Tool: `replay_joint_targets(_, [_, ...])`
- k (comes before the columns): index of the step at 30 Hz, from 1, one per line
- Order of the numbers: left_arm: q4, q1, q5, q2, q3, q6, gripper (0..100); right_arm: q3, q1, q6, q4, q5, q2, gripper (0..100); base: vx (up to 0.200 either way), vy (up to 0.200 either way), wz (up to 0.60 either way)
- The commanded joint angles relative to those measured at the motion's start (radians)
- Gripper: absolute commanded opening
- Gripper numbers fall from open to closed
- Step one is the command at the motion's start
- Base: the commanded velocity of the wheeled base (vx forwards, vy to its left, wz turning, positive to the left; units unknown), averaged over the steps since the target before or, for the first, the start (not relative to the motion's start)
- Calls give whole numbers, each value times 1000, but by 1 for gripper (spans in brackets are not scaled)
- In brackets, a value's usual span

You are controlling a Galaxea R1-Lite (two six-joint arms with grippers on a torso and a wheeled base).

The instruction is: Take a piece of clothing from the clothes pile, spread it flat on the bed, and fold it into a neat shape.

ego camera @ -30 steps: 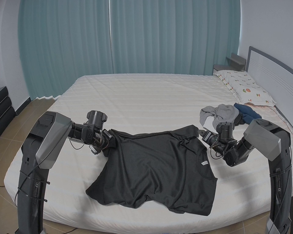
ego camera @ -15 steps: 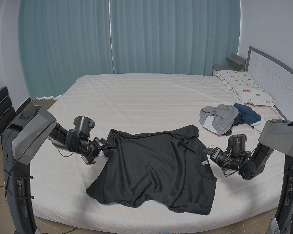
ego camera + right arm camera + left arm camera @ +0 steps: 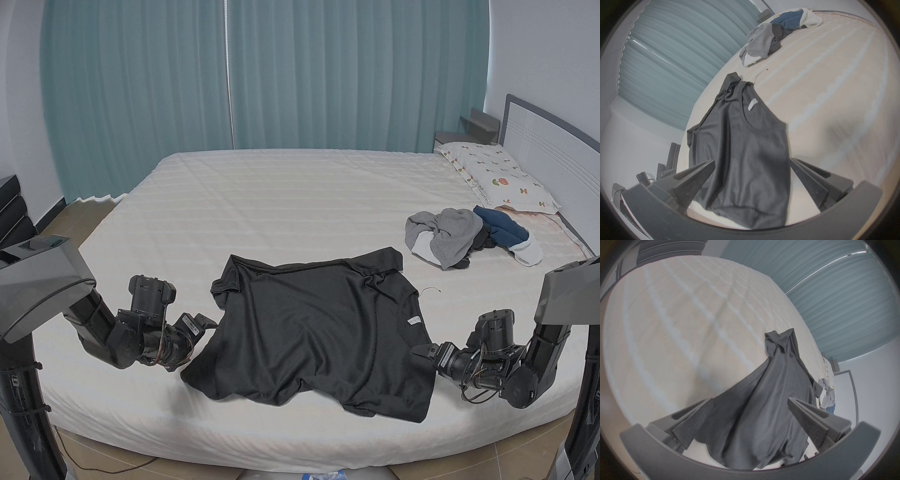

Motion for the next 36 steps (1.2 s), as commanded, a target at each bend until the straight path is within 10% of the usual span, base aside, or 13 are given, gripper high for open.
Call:
replay_joint_targets(1, [-46,-3,24,-27,98,8,100,60,8,3,-51,11,48,100,0,0,0])
replay_joint_targets(25, [-140,-32,187,146,4,9,100,79,0,3,-181,8,79,100,0,0,0])
replay_joint_targets(26, [-140,-35,187,146,6,9,0,79,0,5,-181,9,79,100,0,0,0])
replay_joint_targets(36, [-132,-30,196,123,61,9,0,80,-9,-9,-262,-4,152,100,0,0,0])
